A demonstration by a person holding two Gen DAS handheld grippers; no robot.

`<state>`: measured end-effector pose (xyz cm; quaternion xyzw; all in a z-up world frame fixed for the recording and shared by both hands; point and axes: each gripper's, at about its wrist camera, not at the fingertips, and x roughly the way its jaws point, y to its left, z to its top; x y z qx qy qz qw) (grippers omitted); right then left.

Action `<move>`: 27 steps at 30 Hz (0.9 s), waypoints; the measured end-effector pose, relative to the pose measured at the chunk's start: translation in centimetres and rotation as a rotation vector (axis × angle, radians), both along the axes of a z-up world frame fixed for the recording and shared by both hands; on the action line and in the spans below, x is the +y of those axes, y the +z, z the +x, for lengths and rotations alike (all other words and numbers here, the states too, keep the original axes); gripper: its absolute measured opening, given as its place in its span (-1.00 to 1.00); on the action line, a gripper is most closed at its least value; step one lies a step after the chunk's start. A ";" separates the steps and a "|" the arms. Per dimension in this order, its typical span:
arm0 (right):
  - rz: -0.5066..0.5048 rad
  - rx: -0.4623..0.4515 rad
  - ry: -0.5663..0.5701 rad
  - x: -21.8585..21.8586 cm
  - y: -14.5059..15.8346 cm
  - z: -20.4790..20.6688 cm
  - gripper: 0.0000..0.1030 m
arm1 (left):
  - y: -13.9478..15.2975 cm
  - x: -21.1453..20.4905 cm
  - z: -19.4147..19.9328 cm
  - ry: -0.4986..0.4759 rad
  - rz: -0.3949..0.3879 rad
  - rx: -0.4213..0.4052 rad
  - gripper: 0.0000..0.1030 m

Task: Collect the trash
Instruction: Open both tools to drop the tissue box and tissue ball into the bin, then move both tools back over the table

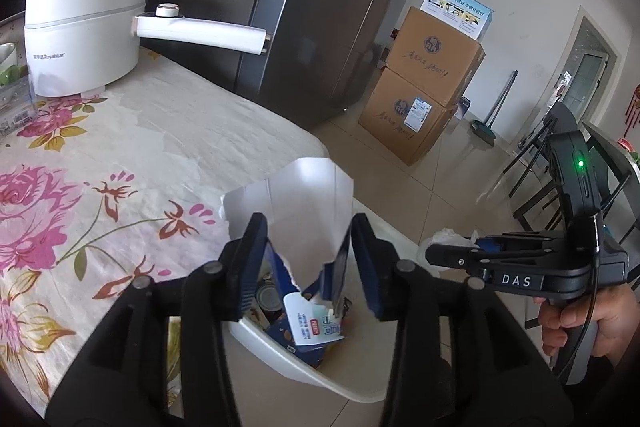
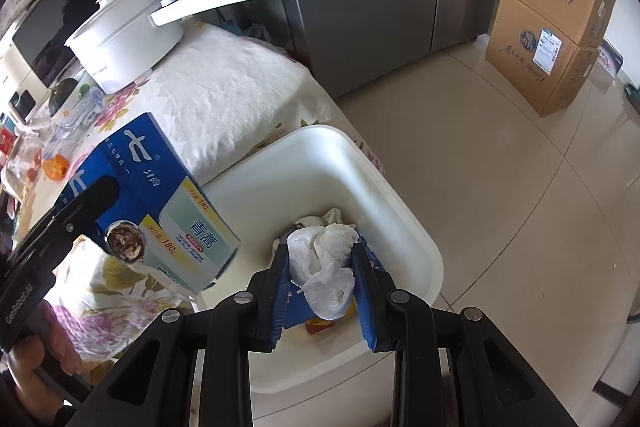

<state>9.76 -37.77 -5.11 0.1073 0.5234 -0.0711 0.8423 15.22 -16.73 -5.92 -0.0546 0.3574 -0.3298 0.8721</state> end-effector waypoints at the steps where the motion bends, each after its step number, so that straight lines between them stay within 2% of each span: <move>1: -0.002 0.001 -0.001 0.0 0.0 0.0 -0.41 | 0.0 0.0 0.1 0.008 0.012 -0.001 -0.07; 6: -0.004 0.007 0.001 0.2 -0.2 0.0 -0.41 | -0.1 0.9 0.4 0.055 0.022 0.020 0.24; 12: -0.009 0.003 0.010 0.7 -0.1 0.3 -0.41 | 0.2 2.2 0.4 0.103 0.039 0.025 0.46; 15: -0.013 -0.001 0.012 0.9 0.0 0.5 -0.39 | 0.4 2.8 0.4 0.117 0.056 0.021 0.48; 18: 0.003 -0.005 -0.009 0.8 0.1 0.5 -0.16 | 0.6 3.4 0.3 0.132 0.075 0.017 0.57; 19: 0.016 -0.004 -0.020 0.7 0.1 0.6 0.10 | 0.7 3.6 0.3 0.139 0.080 0.015 0.59; 20: 0.022 -0.008 -0.030 0.7 0.2 0.5 0.24 | 0.7 3.9 0.2 0.143 0.084 0.014 0.59; 27: 0.036 -0.024 -0.025 1.5 0.9 1.0 0.32 | 1.2 5.7 -0.1 0.164 0.114 0.005 0.61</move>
